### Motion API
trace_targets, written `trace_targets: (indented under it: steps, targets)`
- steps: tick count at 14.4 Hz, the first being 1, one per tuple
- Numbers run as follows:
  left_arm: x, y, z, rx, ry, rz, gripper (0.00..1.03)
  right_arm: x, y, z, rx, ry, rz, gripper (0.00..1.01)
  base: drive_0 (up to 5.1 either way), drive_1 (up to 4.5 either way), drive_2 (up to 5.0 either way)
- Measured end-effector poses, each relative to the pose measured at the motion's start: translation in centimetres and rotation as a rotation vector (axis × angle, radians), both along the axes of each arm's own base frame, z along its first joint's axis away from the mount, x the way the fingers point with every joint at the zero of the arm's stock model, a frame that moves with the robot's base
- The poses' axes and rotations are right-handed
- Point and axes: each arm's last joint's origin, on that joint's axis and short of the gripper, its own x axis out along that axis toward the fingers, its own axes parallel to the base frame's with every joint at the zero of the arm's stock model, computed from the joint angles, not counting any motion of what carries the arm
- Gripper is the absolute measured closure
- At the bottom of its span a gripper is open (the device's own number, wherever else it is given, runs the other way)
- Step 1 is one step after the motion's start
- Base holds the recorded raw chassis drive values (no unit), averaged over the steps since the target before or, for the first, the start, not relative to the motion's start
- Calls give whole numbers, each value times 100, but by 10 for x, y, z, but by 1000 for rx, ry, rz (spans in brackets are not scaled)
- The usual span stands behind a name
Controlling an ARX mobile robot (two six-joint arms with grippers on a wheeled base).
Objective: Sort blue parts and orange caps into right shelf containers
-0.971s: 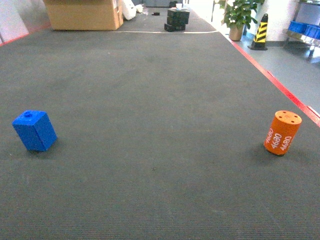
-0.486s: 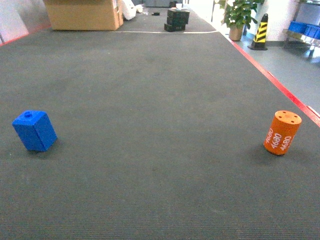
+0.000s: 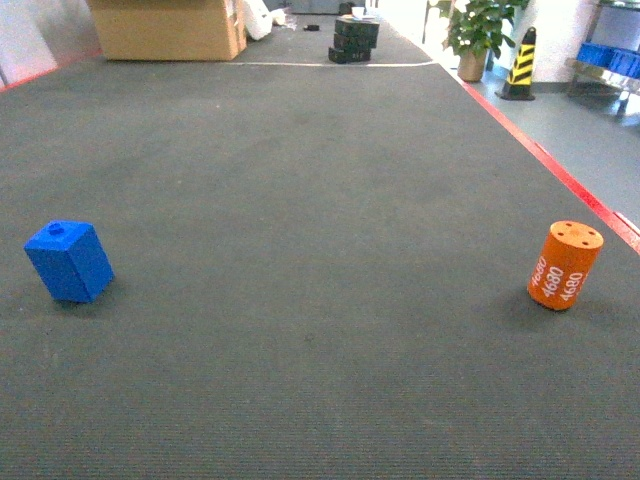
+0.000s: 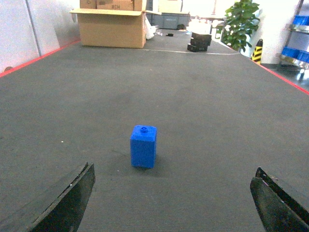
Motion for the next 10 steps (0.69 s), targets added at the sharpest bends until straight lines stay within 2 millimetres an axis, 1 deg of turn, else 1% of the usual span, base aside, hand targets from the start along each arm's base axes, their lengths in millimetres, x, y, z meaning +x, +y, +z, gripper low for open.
trace_targets:
  steps: [10]
  targets:
    - [0, 0, 0, 0, 0, 0, 5, 0, 0, 0, 0, 0, 0, 3, 0, 0, 0]
